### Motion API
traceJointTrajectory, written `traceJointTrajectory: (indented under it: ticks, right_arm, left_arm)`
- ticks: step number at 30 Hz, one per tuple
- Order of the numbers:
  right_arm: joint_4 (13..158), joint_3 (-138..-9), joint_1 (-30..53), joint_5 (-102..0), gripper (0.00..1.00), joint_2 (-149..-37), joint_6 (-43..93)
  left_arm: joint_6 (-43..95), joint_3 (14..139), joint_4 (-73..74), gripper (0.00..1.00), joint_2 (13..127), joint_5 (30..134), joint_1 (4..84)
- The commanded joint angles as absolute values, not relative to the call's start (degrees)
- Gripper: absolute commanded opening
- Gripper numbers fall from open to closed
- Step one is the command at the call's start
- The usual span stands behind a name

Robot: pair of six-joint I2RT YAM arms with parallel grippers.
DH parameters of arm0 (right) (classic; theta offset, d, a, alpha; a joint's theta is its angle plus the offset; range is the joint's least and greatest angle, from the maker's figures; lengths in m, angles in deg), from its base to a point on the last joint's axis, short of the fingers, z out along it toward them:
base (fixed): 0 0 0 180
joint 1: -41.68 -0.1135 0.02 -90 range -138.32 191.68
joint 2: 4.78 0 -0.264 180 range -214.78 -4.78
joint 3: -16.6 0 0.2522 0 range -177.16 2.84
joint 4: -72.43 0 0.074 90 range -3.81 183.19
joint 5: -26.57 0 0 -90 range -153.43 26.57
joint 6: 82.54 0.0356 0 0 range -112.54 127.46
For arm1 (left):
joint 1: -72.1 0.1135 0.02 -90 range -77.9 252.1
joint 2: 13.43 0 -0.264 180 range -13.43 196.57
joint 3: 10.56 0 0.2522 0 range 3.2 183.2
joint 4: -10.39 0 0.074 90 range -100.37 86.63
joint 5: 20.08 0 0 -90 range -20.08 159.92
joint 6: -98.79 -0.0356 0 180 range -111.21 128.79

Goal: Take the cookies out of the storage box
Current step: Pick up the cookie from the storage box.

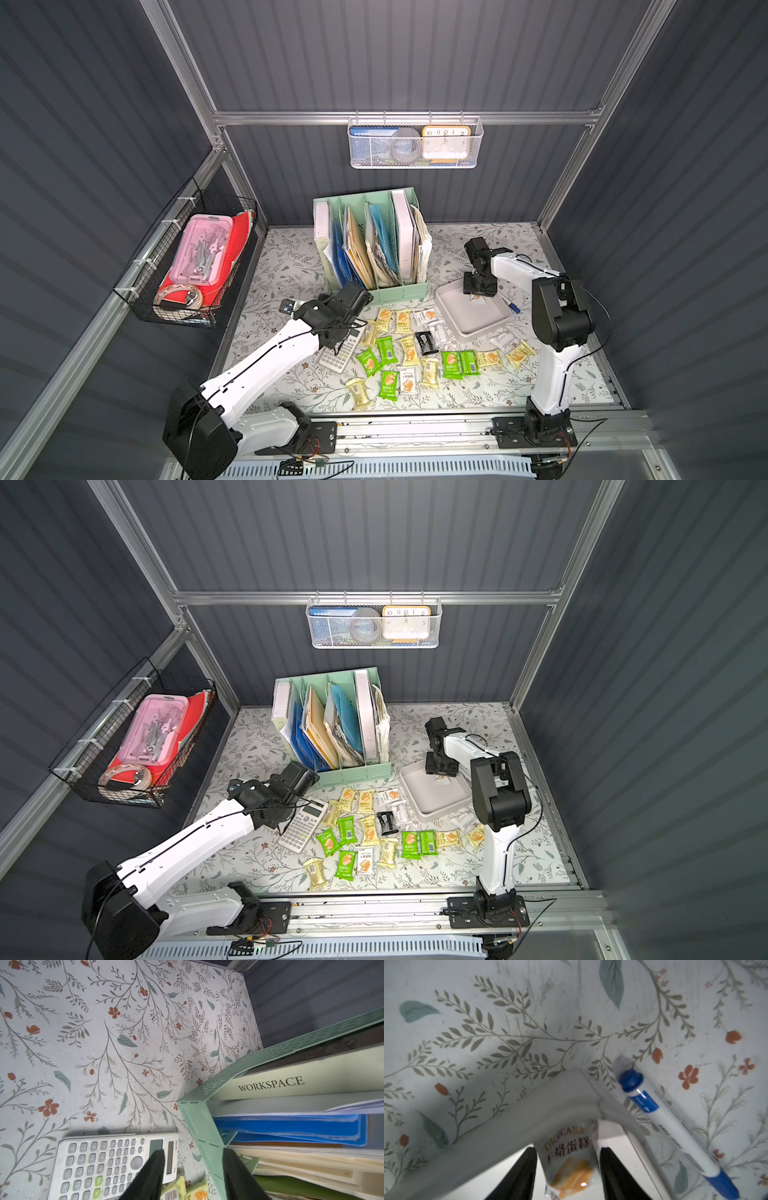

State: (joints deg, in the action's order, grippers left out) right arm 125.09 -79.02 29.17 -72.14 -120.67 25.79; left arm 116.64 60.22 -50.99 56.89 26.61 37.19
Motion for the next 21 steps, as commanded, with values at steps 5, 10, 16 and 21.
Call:
traceJointTrajectory:
  ticks: [5,10,16,21]
  right_arm:
    - [124.9,-80.5,29.5,-70.5,0.48,-122.1,25.7]
    - [124.8,-80.5,29.6,-70.6,0.42,-122.1,25.4]
    - [125.6,-80.8,29.6,-71.5,0.37,-121.1,24.5]
    - [126.8,-80.8,29.6,-71.9,0.34,-119.4,24.3]
  left_arm:
    - [115.1,62.7,-52.8,0.48,58.7,26.3,39.2]
    - [113.6,63.2,-51.9,0.47,59.2,26.7,40.7]
    - [112.2,63.7,-50.7,0.47,60.1,27.4,42.1]
    - [111.3,64.1,-50.0,0.46,60.8,27.7,42.7]
